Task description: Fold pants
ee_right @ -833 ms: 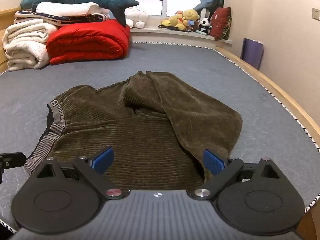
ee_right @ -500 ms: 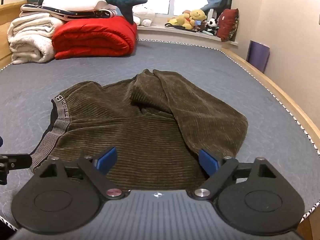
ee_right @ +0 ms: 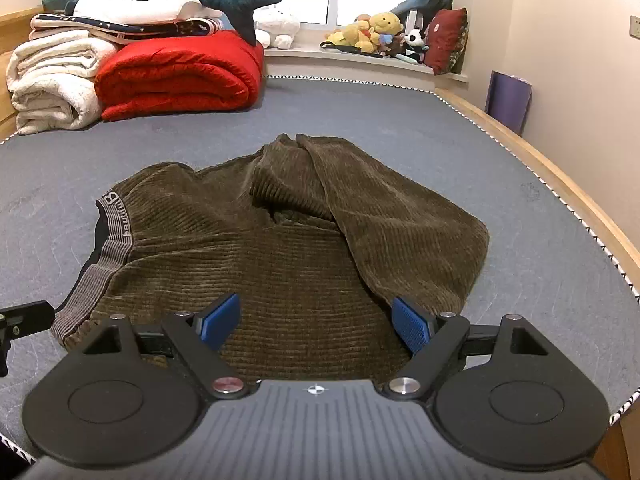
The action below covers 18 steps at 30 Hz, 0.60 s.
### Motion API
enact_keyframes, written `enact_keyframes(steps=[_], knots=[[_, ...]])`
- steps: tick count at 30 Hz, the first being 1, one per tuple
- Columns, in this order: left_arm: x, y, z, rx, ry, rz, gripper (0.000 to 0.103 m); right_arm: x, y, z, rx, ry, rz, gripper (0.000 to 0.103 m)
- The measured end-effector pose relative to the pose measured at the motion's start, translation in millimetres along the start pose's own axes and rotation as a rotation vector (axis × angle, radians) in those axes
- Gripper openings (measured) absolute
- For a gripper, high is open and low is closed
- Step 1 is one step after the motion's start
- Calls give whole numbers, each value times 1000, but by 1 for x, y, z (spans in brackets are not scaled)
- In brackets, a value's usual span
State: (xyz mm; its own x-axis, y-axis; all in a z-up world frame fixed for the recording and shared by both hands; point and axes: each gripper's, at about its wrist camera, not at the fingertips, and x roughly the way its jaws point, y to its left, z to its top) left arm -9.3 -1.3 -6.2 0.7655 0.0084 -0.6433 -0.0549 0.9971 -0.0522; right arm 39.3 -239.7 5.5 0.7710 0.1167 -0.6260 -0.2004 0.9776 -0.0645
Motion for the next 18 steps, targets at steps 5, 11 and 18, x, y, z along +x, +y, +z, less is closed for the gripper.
enact_keyframes(steps=[5,11,18], knots=[[2,1,0,20,11,6,103,1,1,0,-4,9,0,84],[1,6,0,7,21,-17,102,6,2,0,-2,31,-14,84],[2,9,0,-13,30,-32,102,9,-1,-3,12,43,-24,84]])
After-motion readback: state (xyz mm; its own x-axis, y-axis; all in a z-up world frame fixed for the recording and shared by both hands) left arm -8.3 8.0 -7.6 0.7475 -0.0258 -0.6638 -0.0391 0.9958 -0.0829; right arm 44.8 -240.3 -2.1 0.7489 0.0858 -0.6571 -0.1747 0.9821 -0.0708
